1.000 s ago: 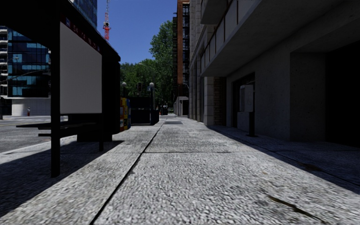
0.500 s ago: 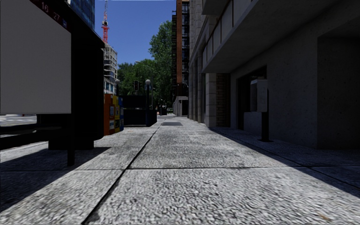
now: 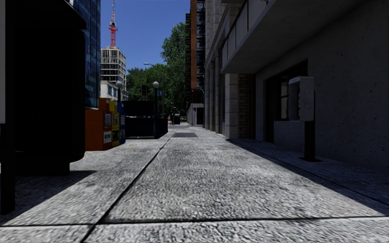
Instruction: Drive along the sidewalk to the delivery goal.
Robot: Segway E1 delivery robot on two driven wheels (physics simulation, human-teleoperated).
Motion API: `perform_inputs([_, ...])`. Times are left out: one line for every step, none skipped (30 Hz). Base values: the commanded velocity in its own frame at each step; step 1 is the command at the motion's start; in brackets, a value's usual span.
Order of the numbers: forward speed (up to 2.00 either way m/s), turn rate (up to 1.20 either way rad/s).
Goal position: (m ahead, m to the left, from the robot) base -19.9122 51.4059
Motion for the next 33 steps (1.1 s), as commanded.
perform_inputs([2.0,0.0])
perform_inputs([2.0,0.0])
perform_inputs([2.0,0.0])
perform_inputs([2.0,0.0])
perform_inputs([2.0,0.0])
perform_inputs([2.0,0.0])
perform_inputs([2.0,0.0])
perform_inputs([2.0,0.0])
perform_inputs([2.0,0.0])
perform_inputs([2.0,0.0])
perform_inputs([2.0,0.0])
perform_inputs([2.0,0.0])
perform_inputs([2.0,0.0])
perform_inputs([2.0,0.0])
perform_inputs([2.0,0.0])
perform_inputs([2.0,0.0])
perform_inputs([2.0,0.0])
perform_inputs([2.0,0.0])
perform_inputs([2.0,0.0])
perform_inputs([2.0,0.0])
perform_inputs([2.0,0.0])
perform_inputs([2.0,0.0])
perform_inputs([2.0,0.0])
perform_inputs([2.0,0.0])
perform_inputs([2.0,0.0])
perform_inputs([2.0,0.0])
perform_inputs([2.0,0.0])
perform_inputs([2.0,0.0])
perform_inputs([2.0,0.0])
perform_inputs([2.0,0.0])
perform_inputs([2.0,0.0])
perform_inputs([2.0,0.0])
perform_inputs([2.0,0.0])
